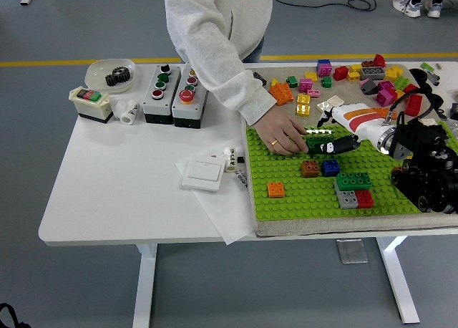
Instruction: Pick up the brick,pile it on top of brick,press brick,pick up the brick,pile it on top of brick,press brick
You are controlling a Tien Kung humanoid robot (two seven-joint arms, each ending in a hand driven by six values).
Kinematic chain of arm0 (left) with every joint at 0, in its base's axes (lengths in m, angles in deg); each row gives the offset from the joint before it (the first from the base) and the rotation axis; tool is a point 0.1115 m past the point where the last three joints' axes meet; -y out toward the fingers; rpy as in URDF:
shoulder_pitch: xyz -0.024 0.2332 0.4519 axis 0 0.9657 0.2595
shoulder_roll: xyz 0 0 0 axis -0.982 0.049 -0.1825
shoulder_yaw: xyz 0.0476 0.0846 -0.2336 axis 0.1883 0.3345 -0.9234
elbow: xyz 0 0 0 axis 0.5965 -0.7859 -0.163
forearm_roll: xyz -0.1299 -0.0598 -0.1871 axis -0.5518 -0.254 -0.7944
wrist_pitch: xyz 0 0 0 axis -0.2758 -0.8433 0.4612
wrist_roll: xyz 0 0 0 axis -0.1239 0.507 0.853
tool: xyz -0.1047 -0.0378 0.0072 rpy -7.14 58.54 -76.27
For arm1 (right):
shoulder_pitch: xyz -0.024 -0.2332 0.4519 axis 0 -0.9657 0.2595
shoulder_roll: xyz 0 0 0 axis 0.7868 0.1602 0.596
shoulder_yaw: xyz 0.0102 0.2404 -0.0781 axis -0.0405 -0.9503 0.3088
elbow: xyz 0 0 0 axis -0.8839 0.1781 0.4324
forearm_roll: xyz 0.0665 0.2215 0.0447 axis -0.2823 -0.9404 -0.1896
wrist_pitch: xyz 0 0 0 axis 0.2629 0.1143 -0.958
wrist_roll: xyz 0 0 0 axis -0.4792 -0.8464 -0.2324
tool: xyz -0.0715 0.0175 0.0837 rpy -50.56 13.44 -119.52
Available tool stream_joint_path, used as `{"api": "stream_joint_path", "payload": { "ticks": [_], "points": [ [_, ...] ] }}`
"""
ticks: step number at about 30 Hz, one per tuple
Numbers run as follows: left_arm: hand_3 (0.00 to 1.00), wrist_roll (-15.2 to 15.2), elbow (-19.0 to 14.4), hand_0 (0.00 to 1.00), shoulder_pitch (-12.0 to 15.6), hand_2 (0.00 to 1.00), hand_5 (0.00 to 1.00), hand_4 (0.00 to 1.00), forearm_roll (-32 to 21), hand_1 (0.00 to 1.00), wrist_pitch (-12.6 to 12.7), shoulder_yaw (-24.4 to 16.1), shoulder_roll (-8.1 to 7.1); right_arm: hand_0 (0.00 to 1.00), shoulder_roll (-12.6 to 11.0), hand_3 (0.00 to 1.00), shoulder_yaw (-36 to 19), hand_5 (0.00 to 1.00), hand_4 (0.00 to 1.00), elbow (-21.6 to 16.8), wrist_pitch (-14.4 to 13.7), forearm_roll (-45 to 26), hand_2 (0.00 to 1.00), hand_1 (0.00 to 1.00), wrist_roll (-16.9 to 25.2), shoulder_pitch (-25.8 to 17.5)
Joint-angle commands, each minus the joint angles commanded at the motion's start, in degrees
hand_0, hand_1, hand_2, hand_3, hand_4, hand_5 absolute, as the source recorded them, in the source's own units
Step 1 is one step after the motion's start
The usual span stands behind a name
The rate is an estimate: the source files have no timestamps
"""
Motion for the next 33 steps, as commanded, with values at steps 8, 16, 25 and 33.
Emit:
{"api": "stream_joint_path", "payload": {
  "ticks": [8,16,25,33],
  "points": [
    [0.599,-0.02,-0.03,0.769,-0.11,0.767,0.597,0.67,0.01,0.759,-0.1,-0.03,0.0,0.711,0.01,0.67,0.27,0.457,0.851,0.23,0.44,-0.21,0.728,0.67,-0.19,-0.16],
    [0.598,-0.17,-0.17,0.77,-0.37,0.767,0.594,0.667,0.19,0.758,-0.27,-0.03,-0.02,0.701,1.22,0.68,1.28,0.446,0.862,1.17,0.16,-1.58,0.723,0.669,-0.72,-0.98],
    [0.597,-0.36,-0.3,0.77,-0.46,0.767,0.596,0.668,0.72,0.76,-0.48,-0.22,-0.08,0.693,1.94,0.679,1.81,0.461,0.87,1.64,-0.26,-2.55,0.718,0.664,-1.08,-1.63],
    [0.597,-0.48,-0.34,0.77,-0.37,0.767,0.594,0.668,1.34,0.76,-0.67,-0.54,-0.11,0.614,1.81,0.628,2.04,0.474,0.845,1.62,-0.66,-2.88,0.642,0.6,-0.98,-1.77]
  ]
}}
